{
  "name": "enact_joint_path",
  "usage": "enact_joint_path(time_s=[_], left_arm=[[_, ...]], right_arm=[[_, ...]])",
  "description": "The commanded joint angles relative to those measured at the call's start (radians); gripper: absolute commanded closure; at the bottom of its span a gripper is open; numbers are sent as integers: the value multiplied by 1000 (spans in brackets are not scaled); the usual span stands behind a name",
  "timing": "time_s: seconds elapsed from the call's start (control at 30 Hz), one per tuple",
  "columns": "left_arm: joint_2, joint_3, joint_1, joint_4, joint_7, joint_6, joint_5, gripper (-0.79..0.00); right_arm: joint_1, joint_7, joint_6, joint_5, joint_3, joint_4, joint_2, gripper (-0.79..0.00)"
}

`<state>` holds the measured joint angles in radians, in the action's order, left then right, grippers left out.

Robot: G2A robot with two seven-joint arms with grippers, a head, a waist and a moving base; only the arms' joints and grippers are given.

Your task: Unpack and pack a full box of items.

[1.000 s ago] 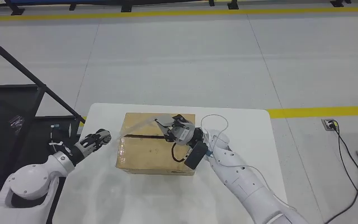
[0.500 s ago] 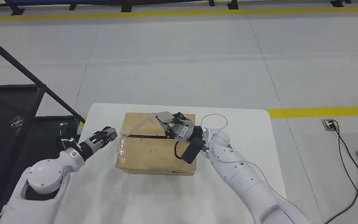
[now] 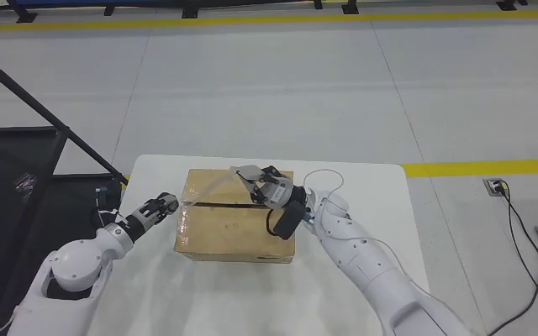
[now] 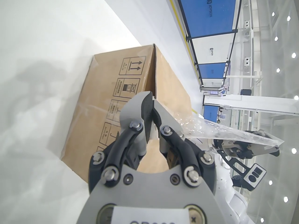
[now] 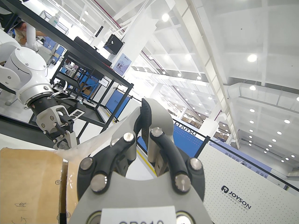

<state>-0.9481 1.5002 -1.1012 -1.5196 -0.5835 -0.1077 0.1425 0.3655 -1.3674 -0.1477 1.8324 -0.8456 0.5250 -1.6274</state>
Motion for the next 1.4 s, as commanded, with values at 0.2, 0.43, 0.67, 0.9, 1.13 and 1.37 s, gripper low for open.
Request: enact_joint_path(time_s=[0.2, 0.43, 0.67, 0.9, 1.13, 1.37], left_arm=[[-1, 7, -7, 6, 0, -3, 2, -111], [-1, 15, -14, 9, 0, -6, -1, -246], [-1, 32, -27, 1, 2, -4, 6, -329], [-1, 43, -36, -5, 0, -5, 5, -329], [-2, 55, -46, -8, 9, -5, 9, -332], [-1, 95, -75, -50, 25, -7, 37, -785]], right_arm=[[-3, 18, -4, -3, 2, -13, -1, 0], [-3, 20, -7, -7, -1, -21, 2, 0], [7, 12, -8, -13, -10, -18, 9, 0], [22, 3, -7, -9, -19, -3, 21, 0], [37, -3, -6, -5, -32, 17, 34, 0], [49, -9, -8, 9, -45, 39, 50, 0]])
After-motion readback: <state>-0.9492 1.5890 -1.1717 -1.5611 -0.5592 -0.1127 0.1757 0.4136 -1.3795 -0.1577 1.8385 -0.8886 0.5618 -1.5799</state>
